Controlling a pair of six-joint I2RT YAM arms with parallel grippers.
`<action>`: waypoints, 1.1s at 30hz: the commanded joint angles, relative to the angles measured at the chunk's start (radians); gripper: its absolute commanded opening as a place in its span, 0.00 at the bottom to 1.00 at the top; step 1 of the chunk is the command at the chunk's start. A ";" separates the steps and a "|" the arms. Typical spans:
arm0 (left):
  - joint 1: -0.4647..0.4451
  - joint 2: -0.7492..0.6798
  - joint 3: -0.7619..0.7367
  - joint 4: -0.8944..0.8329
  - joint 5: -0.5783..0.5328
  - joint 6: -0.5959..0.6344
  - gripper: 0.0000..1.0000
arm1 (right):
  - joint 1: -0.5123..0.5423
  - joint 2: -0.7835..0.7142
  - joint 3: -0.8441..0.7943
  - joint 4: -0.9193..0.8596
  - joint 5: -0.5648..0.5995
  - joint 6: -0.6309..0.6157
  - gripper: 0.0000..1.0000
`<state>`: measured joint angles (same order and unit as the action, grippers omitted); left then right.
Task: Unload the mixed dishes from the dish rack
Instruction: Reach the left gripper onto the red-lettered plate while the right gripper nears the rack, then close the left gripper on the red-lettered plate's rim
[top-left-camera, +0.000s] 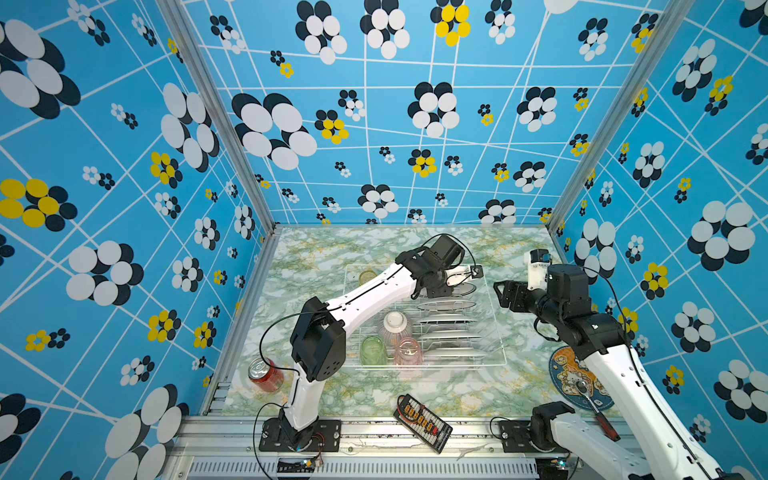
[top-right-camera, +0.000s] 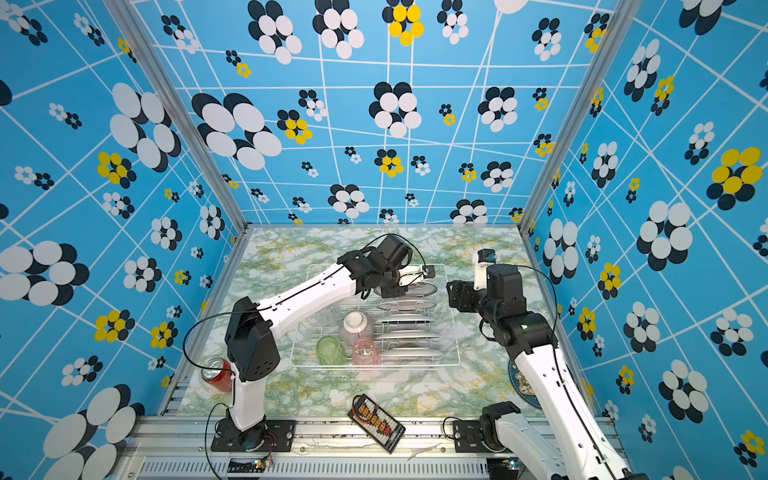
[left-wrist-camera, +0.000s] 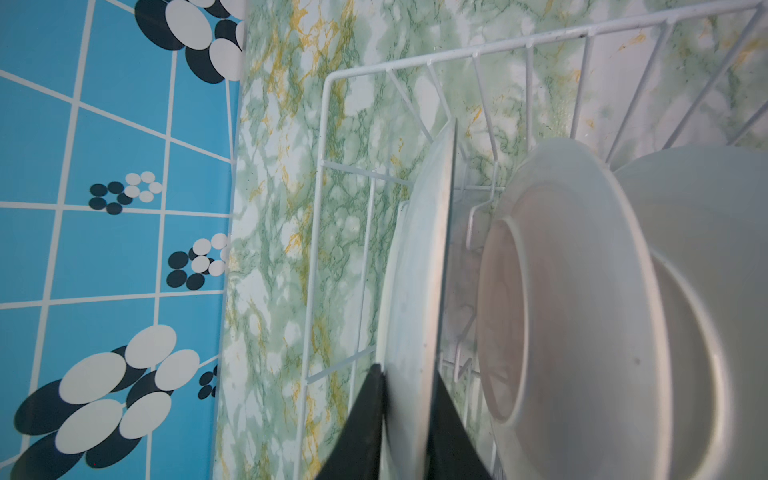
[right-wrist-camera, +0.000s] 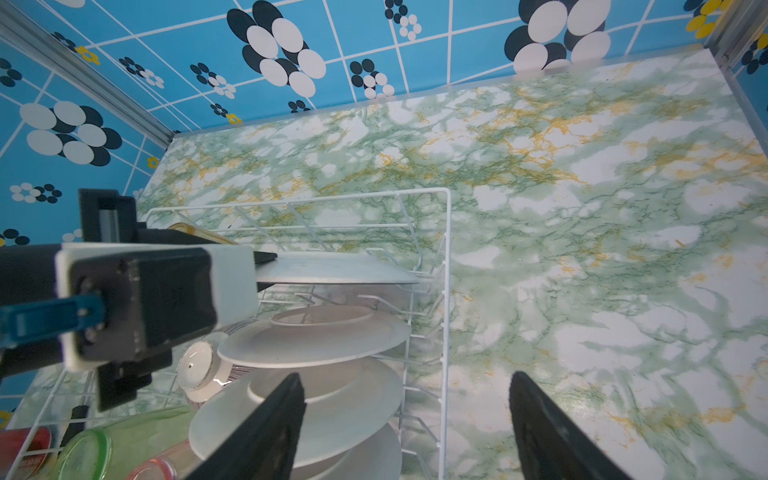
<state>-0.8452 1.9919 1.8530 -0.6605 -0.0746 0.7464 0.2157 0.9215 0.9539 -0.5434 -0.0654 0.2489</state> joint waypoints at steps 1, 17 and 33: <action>-0.007 0.029 0.000 0.039 -0.057 0.036 0.17 | 0.008 -0.018 -0.018 -0.004 0.006 0.013 0.79; -0.053 0.049 -0.089 0.220 -0.275 0.183 0.00 | 0.007 -0.057 -0.030 -0.016 0.033 0.015 0.79; -0.068 -0.220 -0.313 0.657 -0.378 0.146 0.00 | 0.008 -0.049 -0.078 0.068 0.059 0.051 0.78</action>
<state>-0.9260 1.8721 1.5322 -0.1925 -0.3637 0.9077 0.2157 0.8703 0.8967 -0.5194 -0.0273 0.2779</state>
